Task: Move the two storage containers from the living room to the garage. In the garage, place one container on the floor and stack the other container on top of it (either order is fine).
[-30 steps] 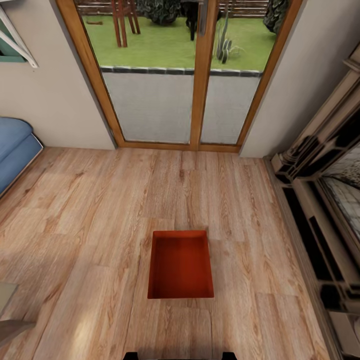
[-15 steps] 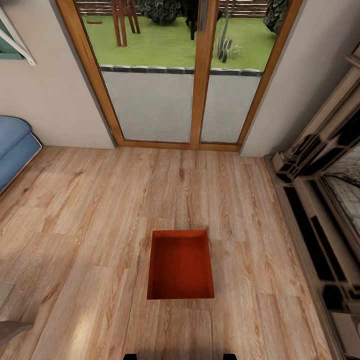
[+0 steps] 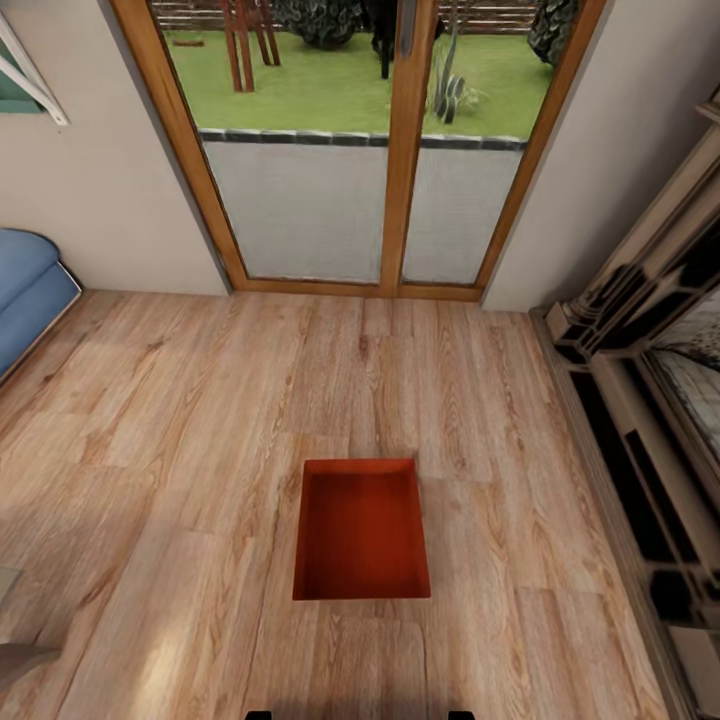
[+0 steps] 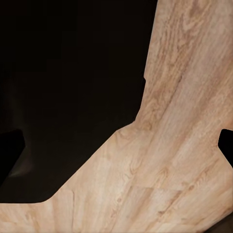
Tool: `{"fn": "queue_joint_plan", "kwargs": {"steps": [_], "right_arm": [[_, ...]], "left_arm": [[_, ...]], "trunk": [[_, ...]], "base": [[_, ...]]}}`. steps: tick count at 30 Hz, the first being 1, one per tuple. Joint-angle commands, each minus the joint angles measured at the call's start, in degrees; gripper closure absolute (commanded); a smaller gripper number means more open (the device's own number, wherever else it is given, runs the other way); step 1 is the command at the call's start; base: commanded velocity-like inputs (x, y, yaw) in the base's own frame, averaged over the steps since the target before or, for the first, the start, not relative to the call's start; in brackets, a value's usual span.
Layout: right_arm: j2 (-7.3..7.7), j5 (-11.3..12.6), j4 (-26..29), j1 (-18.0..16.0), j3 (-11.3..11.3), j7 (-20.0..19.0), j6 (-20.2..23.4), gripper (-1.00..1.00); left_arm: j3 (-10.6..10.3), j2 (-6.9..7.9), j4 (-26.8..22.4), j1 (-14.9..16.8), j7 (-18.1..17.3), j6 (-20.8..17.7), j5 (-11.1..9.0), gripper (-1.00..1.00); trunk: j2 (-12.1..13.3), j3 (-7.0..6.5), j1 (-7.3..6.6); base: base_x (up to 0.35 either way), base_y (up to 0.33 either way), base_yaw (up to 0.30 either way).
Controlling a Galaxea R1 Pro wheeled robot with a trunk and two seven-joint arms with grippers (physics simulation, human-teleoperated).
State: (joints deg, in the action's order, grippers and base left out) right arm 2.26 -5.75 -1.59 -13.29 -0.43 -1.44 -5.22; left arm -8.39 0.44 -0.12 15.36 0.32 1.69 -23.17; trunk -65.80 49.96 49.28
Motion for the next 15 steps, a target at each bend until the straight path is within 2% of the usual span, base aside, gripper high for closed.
{"fn": "queue_joint_plan", "kwargs": {"steps": [1, 15], "right_arm": [[0.02, -0.58, -0.17, -0.06, -0.10, -0.06, -0.32, -1.00], [-0.15, -0.66, -0.15, -0.07, -0.10, -0.06, -0.42, -1.00]], "left_arm": [[-0.49, 0.00, 0.03, 0.02, 0.03, 0.16, -0.47, -1.00], [-0.49, 0.00, 0.02, 0.02, 0.12, 0.16, -0.47, -1.00]], "trunk": [[-0.43, 0.21, 0.23], [-6.05, 2.73, 3.30]], "base": [[0.000, 0.000, 0.000], [0.000, 0.000, 0.000]]}}
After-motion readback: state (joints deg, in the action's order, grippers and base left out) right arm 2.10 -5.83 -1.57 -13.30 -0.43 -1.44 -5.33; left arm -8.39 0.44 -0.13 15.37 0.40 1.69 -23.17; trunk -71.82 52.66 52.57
